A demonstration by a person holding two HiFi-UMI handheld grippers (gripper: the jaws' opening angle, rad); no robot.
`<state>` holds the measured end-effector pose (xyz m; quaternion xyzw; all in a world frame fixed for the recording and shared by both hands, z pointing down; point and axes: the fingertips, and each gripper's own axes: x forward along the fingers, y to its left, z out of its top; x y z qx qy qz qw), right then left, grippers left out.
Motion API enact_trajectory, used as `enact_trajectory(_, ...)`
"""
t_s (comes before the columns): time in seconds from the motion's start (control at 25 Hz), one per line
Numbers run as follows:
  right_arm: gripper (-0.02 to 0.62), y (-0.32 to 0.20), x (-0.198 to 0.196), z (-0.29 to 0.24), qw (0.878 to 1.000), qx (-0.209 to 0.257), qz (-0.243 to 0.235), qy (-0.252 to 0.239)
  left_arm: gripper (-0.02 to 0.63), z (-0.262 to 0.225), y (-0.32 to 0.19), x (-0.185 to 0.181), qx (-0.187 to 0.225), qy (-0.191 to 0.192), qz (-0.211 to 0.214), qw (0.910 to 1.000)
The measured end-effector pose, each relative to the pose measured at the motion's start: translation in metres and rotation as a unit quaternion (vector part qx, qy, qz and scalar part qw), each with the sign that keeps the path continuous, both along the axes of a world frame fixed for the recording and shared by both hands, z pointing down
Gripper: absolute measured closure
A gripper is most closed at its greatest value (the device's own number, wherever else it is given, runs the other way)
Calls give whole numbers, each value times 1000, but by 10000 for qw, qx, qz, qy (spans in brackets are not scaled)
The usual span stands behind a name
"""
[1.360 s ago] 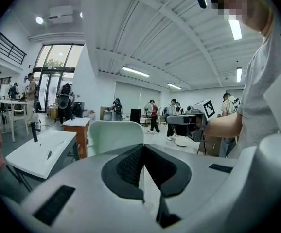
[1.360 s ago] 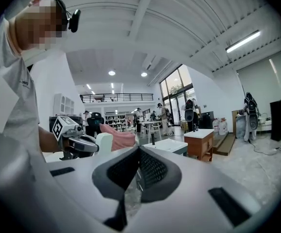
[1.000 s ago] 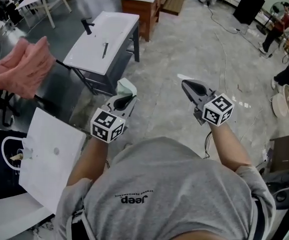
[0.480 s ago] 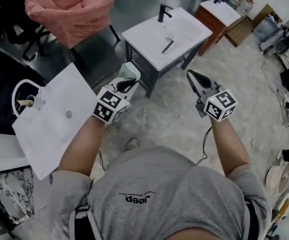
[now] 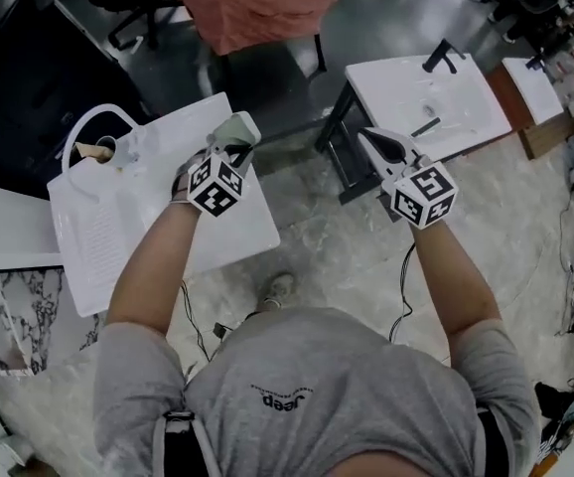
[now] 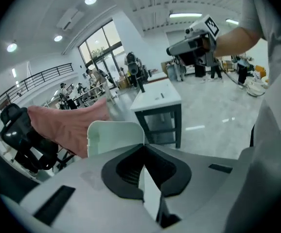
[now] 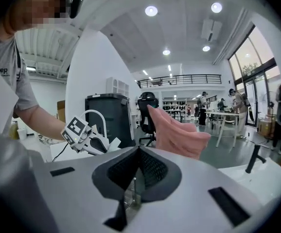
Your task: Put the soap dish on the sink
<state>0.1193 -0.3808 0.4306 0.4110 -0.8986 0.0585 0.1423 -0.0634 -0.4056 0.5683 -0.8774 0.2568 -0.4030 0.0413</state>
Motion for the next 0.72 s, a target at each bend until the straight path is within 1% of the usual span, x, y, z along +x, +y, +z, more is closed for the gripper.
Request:
enact_trajectory(0.08, 537, -20, -26, 14, 9997, -70, -218, 38, 591, 23, -18, -27, 7, -409, -110, 9991)
enact_trajectory(0.2, 537, -44, -59, 34, 9986, -154, -489, 89, 591, 58, -43, -58, -69, -966, -217, 9951)
enact_trajectory(0.32, 537, -60, -83, 52, 9971, -246, -708, 110, 591, 90, -59, -76, -175, -1523, -152, 9881)
enact_trajectory(0.4, 537, -67, -96, 64, 9960, -312, -825, 137, 591, 107, -68, -85, -226, -1831, -93, 9828)
enact_trajectory(0.6, 537, -80, -114, 87, 9940, -472, -968, 181, 591, 139, -88, -104, -432, -2343, 31, 9712)
enact_trajectory(0.72, 537, -84, -115, 97, 9936, -547, -972, 194, 591, 152, -96, -114, -579, -2522, 68, 9659)
